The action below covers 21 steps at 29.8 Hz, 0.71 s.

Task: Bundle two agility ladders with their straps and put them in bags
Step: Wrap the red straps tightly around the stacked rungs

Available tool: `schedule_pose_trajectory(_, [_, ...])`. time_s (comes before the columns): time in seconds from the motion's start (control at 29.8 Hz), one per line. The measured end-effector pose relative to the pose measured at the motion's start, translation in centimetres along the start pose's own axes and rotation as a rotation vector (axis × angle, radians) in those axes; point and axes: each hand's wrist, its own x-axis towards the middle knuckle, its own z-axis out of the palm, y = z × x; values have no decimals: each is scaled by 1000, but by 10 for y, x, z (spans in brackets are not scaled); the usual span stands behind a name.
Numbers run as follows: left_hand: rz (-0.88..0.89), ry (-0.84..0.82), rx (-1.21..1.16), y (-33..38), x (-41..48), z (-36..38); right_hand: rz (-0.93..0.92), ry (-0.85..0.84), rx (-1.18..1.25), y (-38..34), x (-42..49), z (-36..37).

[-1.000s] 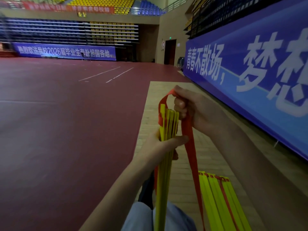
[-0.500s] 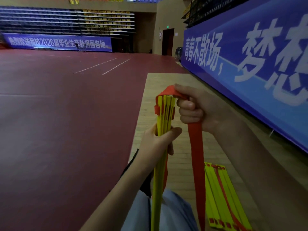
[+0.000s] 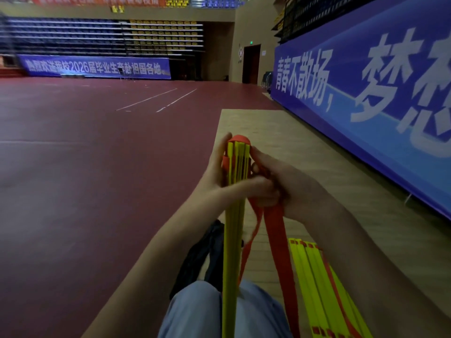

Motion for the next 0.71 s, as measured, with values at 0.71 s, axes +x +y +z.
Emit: schedule_pose_trajectory(0.71, [-195, 406, -156, -54, -6, -14, 92, 89, -30, 170, -5, 6])
